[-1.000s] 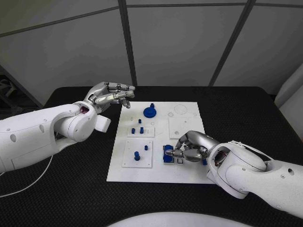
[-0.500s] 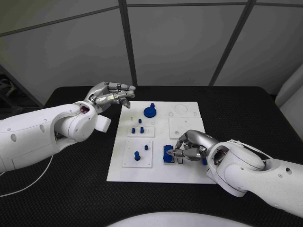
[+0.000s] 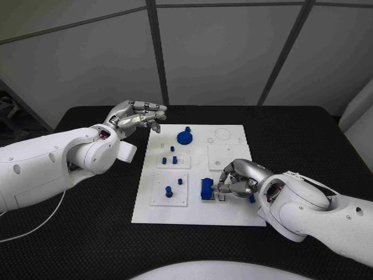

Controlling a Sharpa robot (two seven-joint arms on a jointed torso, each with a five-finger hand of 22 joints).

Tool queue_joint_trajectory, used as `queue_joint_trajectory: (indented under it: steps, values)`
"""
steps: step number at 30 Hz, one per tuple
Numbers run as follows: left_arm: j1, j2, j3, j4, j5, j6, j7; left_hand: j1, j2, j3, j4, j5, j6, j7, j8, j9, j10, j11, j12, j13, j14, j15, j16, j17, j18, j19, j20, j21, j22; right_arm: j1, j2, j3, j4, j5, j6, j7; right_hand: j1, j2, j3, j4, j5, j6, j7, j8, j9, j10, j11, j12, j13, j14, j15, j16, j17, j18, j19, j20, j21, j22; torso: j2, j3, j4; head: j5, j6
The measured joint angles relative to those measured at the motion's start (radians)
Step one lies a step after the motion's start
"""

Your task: Assemble the parts on the task board

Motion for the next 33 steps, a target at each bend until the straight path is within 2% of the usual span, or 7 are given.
queue_joint_trajectory:
  steps: [4, 10, 13, 17, 27, 33]
  values:
    - [0.0, 0.0, 0.0, 0.0, 0.0, 0.0, 0.0, 0.0, 0.0, 0.0, 0.0, 0.0, 0.0, 0.0, 0.0, 0.0, 0.0, 0.0, 0.0, 0.0, 0.0, 0.0, 0.0, 0.0, 0.0, 0.0, 0.0, 0.0, -0.001, -0.002, -0.006, -0.001, 0.004, -0.008, -0.001, -0.001, 0.023, -0.006, 0.006, -0.011, 0.0, 0.003, -0.003, 0.0, 0.0, 0.0, 0.0, 0.0, 0.003, 0.004, -0.003, 0.0, 0.0, 0.0, 0.0, 0.0, 0.0, 0.0, 0.0, 0.0005, 0.0, 0.0, 0.0]
    - [0.0, 0.0, 0.0, -0.002, 0.0, 0.0, 0.0, 0.0, 0.0, 0.0, 0.0, 0.0, 0.0, 0.0, 0.0, 0.0, 0.0, 0.0, 0.0, 0.0, 0.0, 0.0, 0.0, 0.0, 0.0, 0.0, 0.0, 0.0, -0.001, -0.002, -0.012, -0.001, 0.008, -0.017, -0.009, 0.003, 0.031, -0.002, 0.01, -0.015, 0.0, 0.003, -0.003, 0.0, 0.0, 0.0, 0.0, 0.005, 0.006, 0.004, -0.003, 0.0, 0.0, 0.0, 0.0, 0.0, 0.0, 0.0, 0.0, 0.0004, -0.0002, 0.0, 0.001]
    - [0.0, 0.001, 0.0, -0.002, 0.0, 0.0, 0.0, 0.0, 0.0, 0.0, 0.0, 0.0, 0.0, 0.0, 0.0, 0.0, 0.0, 0.0, 0.0, 0.0, 0.0, 0.0, 0.0, 0.0, 0.0, 0.0, 0.0, 0.0, -0.001, -0.002, -0.013, -0.001, 0.013, -0.017, -0.02, 0.014, 0.03, -0.002, -0.004, -0.002, 0.0, 0.007, 0.0, 0.0, -0.001, 0.004, 0.004, 0.005, 0.006, 0.004, -0.003, 0.0, 0.0, -0.016, 0.0, 0.0, 0.0, 0.0, 0.0, 0.0004, -0.0002, 0.0, 0.002]
    - [0.0, 0.001, 0.0, -0.002, 0.0, 0.0, 0.0, 0.0, 0.0, 0.0, 0.0, 0.0, 0.0, 0.0, 0.0, 0.0, 0.0, 0.0, 0.0, 0.0, 0.0, 0.0, 0.0, 0.0, 0.0, 0.0, 0.0, 0.0, -0.001, -0.002, -0.016, -0.001, 0.023, -0.013, -0.041, 0.042, -0.013, -0.003, -0.019, 0.025, 0.0, 0.007, 0.0, 0.0, -0.001, 0.004, 0.003, 0.008, 0.004, 0.004, -0.004, 0.0, 0.0, -0.016, 0.0, 0.0, 0.0, 0.0, 0.0, 0.0002, -0.0002, 0.0, 0.003]
    - [-0.001, 0.002, 0.0, -0.004, 0.0, 0.0, 0.0, 0.0, 0.0, 0.0, 0.0, 0.0, 0.0, 0.0, 0.0, 0.0, 0.0, 0.0, 0.0, 0.0, 0.0, 0.0, 0.0, 0.0, 0.0, 0.0, 0.0, 0.0, -0.001, -0.002, -0.02, -0.001, 0.036, 0.004, -0.075, 0.106, -0.021, -0.009, -0.019, 0.025, -0.001, 0.009, -0.002, 0.0, -0.001, 0.011, 0.003, 0.01, 0.008, 0.005, -0.005, 0.004, 0.0, -0.016, 0.0, 0.0, 0.004, 0.0, 0.0, -0.0002, -0.0006, 0.0, 0.002]
    - [-0.002, 0.003, 0.0, -0.004, 0.0, 0.0, 0.0, 0.0, 0.0, 0.0, 0.0, 0.0, 0.0, 0.0, 0.0, 0.0, 0.0, 0.0, 0.0, 0.0, 0.0, 0.0, 0.0, 0.0, 0.0, 0.0, 0.0, 0.0, -0.001, -0.002, 0.002, -0.001, 0.026, 0.011, -0.068, 0.12, -0.009, -0.021, -0.019, 0.025, -0.037, 0.01, -0.003, 0.0, 0.0, 0.014, 0.0, 0.016, 0.007, 0.005, -0.005, 0.004, 0.001, -0.016, 0.0, 0.0, 0.004, 0.0, 0.0, -0.0006, 0.0007, -0.001, 0.002]
